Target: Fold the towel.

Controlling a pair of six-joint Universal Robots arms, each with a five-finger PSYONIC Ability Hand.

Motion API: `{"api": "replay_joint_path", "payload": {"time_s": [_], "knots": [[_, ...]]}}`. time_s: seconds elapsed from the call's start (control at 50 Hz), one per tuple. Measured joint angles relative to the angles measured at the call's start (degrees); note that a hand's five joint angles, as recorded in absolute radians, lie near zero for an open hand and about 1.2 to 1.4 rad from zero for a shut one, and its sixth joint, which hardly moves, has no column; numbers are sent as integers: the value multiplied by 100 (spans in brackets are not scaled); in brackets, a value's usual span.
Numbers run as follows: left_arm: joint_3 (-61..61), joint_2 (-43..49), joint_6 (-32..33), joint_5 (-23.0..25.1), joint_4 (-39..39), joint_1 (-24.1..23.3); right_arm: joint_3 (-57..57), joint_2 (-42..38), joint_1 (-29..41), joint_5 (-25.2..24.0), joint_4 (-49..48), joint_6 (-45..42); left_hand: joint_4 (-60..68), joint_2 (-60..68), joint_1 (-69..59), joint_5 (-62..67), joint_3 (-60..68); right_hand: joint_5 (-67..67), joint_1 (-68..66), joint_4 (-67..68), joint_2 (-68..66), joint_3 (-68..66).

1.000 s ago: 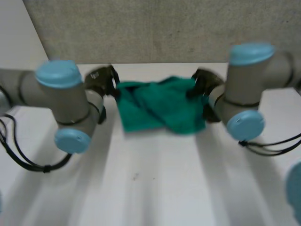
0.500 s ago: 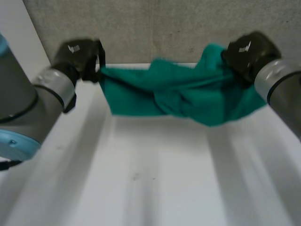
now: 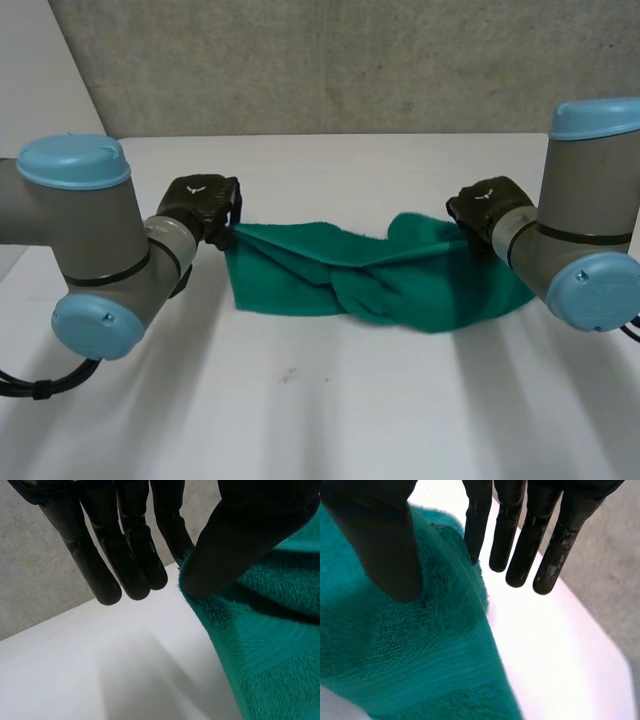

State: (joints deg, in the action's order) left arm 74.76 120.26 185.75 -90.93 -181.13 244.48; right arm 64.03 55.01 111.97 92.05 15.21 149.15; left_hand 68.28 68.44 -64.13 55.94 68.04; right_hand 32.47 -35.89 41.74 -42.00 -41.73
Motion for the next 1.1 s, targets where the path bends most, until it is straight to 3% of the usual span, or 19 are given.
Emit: {"api": "replay_joint_path", "payload": {"time_s": [0.16, 0.18, 0.36, 0.4, 0.44, 0.5, 0.64, 0.74, 0.76, 0.8, 0.84, 0.86, 0.88, 0.96, 1.1], "knots": [[258, -231, -24, -8, 2, -5, 140, -43, -444, -434, 12, 1321, 0, 0, 0, 0, 0, -855, 656, -828, 779, 791], [326, -279, -31, -7, 8, 4, 199, -41, -595, -684, 28, 1626, 0, 0, 0, -3, 0, -1106, 861, -1067, 1036, 1054], [490, -328, -40, 4, 4, 42, 318, -47, -913, -1162, 196, 1955, 0, 4, 0, -2, 15, -1230, 899, -1183, 1129, 1111], [512, -309, -39, 14, -4, 47, 349, -51, -957, -1186, 213, 1934, 1, 5, 0, -2, 15, 1460, -1571, 1643, -1785, -1734], [510, -285, -33, 21, -16, 49, 347, -50, -971, -1184, 193, 1895, 1, 5, 0, -2, 15, 2137, -1879, 2388, -2397, -2369], [503, -273, -29, 23, -25, 50, 341, -48, -974, -1182, 178, 1876, 1, 5, 0, -2, 15, 2137, -1879, 2388, -2397, -2369], [-393, -20, 105, -71, -580, 65, -324, 137, -896, -835, -669, 932, 19, 9, 0, -2, 18, 2230, -1879, 2638, -2521, -2583], [-1164, -321, 357, -409, -1514, 86, -692, 529, -835, -225, -2148, 454, 22, 10, 0, -2, 18, 2230, -1879, 2638, -2522, -2583], [-1229, -476, 419, -505, -1861, 91, -666, 713, -805, -33, -2839, 366, 21, 10, 0, -2, 18, 2230, -1879, 2638, -2521, -2583], [-1224, -600, 457, -561, -2126, 94, -601, 815, -787, 40, -3205, 337, 21, 10, 0, -2, 18, 2230, -1879, 2638, -2521, -2583], [-986, -957, 533, -665, -2865, 95, -211, 1159, -723, 177, -4360, 288, 22, 10, 0, -2, 18, 2243, -1929, 2638, -2522, -2583], [-986, -957, 533, -665, -2865, 95, -211, 1159, -723, 177, -4360, 288, 22, 10, 0, -2, 18, 2243, -1929, 2638, -2522, -2583], [-585, -1212, 569, -695, -3352, 94, 135, 1347, -689, 176, -4849, 283, 22, 10, 0, -2, 18, 2256, -1929, 2638, -2521, -2583], [-31, -1387, 591, -684, -3656, 91, 521, 1479, -661, 92, -4939, 295, 22, 10, 0, -2, 18, 2305, -1929, 2640, -2521, -2583], [1488, -1222, 771, -649, -3594, 136, 1139, 1264, -662, -130, -3494, 349, 23, 11, 0, -2, 23, 2372, -1929, 2661, -2521, -2583]]}}
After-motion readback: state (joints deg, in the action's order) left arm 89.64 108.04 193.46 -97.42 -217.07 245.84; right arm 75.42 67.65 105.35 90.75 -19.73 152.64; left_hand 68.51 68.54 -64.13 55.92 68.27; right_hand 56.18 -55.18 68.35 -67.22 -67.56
